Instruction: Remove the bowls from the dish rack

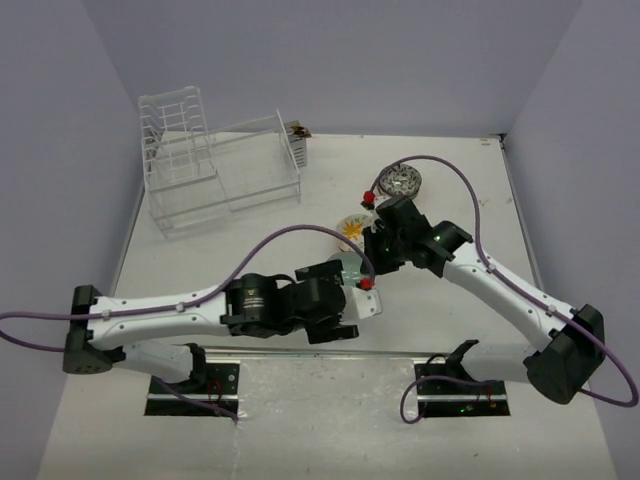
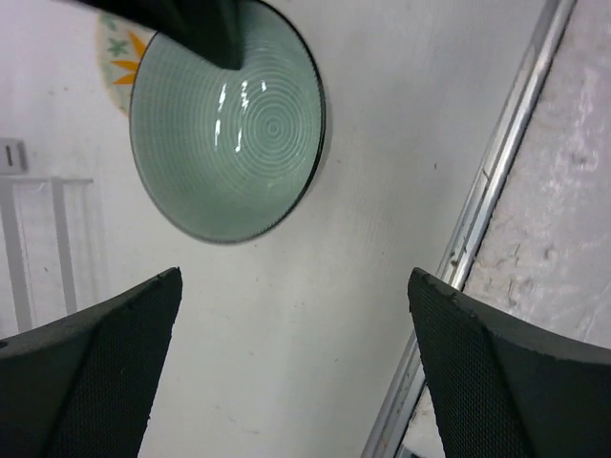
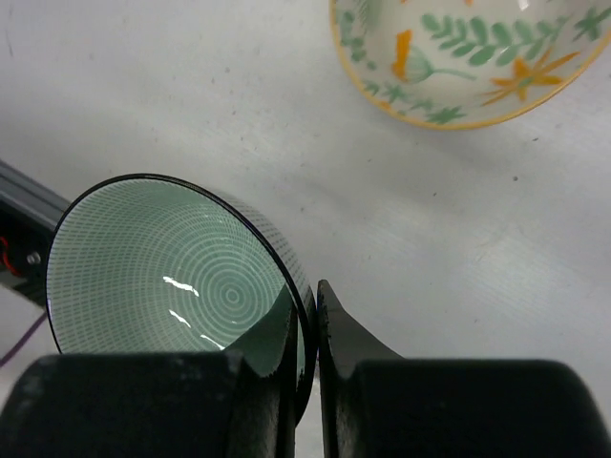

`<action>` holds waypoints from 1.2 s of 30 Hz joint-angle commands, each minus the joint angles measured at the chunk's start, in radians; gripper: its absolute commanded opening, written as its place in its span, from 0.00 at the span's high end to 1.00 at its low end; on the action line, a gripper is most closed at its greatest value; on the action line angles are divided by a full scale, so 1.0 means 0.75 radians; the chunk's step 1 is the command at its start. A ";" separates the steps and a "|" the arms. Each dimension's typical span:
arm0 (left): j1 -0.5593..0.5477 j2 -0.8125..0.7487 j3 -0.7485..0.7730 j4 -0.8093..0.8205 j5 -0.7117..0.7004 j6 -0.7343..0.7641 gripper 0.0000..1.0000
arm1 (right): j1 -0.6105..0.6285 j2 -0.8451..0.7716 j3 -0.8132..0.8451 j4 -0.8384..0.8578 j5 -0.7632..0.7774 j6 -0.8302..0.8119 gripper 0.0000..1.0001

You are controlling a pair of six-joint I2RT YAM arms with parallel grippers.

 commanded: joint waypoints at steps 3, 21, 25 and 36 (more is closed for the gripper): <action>0.001 -0.462 -0.279 0.296 -0.373 -0.356 0.00 | -0.228 0.045 0.163 0.163 0.058 0.035 1.00; 0.003 -1.027 -0.556 0.152 -0.748 -0.772 0.00 | -0.397 0.440 0.186 0.486 0.144 0.199 1.00; 0.003 -1.076 -0.535 0.090 -0.789 -0.815 0.00 | -0.397 0.503 0.202 0.476 0.148 0.193 1.00; 0.003 -1.225 -0.560 0.078 -0.797 -0.827 0.00 | -0.395 0.489 0.174 0.458 0.148 0.215 0.91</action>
